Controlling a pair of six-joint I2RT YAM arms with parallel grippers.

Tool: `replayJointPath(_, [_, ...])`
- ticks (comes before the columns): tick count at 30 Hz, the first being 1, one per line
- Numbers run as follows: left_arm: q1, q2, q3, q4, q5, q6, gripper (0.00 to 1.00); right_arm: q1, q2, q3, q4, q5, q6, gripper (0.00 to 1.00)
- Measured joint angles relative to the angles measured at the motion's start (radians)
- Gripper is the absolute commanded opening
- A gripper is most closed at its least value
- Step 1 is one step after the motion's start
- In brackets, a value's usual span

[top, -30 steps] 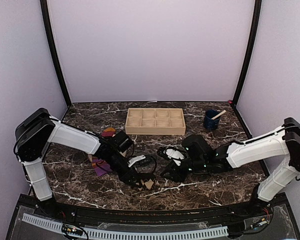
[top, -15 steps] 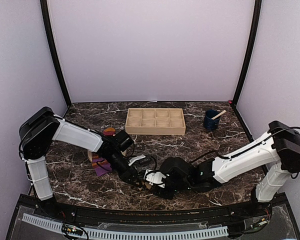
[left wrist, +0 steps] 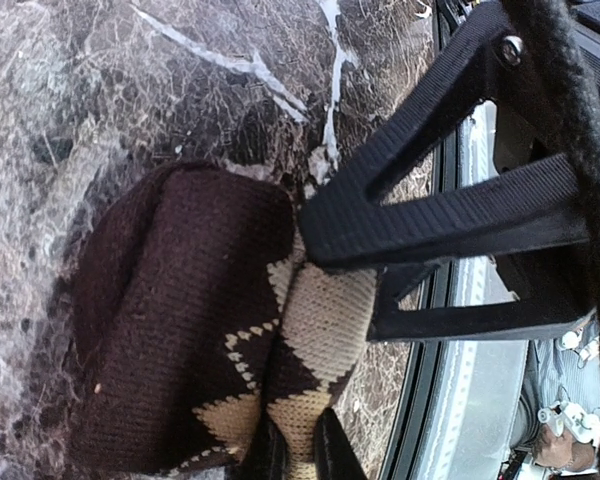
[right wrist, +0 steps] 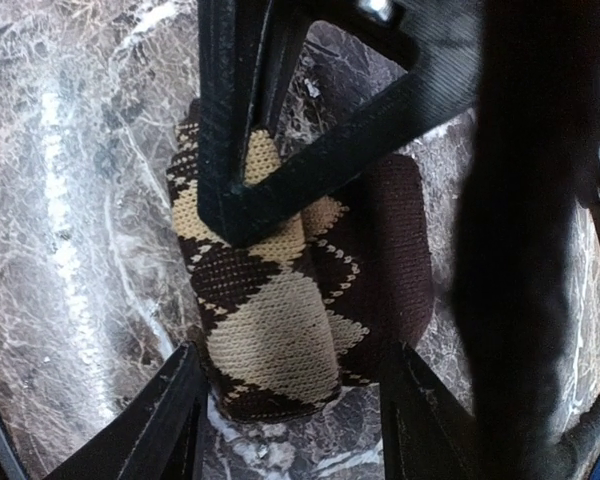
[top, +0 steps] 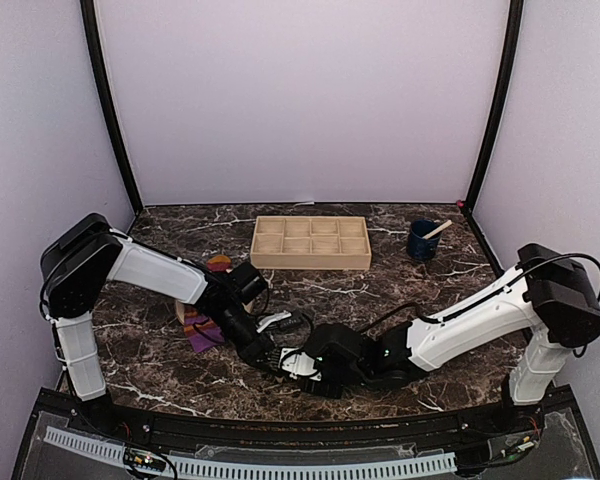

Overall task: Roll the socks
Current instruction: Roll the sock at the center of the board.

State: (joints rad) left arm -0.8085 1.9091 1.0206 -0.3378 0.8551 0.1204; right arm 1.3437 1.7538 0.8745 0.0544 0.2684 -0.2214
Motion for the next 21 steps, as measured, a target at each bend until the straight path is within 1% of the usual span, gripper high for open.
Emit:
replayJointPath(5, [0.002, 0.003, 0.000, -0.001, 0.006, 0.001, 0.00, 0.000, 0.019, 0.016, -0.010, 0.006, -0.029, 0.47])
replayJointPath(10, [0.002, 0.004, 0.002, -0.002, 0.008, 0.002, 0.00, 0.000, 0.021, 0.025, -0.027, -0.013, -0.042, 0.35])
replayJointPath(13, [0.002, 0.008, 0.006, -0.006, 0.009, 0.002, 0.00, 0.000, 0.022, 0.029, -0.039, -0.029, -0.046, 0.33])
replayJointPath(21, [0.002, 0.010, 0.007, -0.009, 0.013, 0.004, 0.00, 0.000, 0.056, 0.044, -0.055, -0.040, -0.047, 0.32])
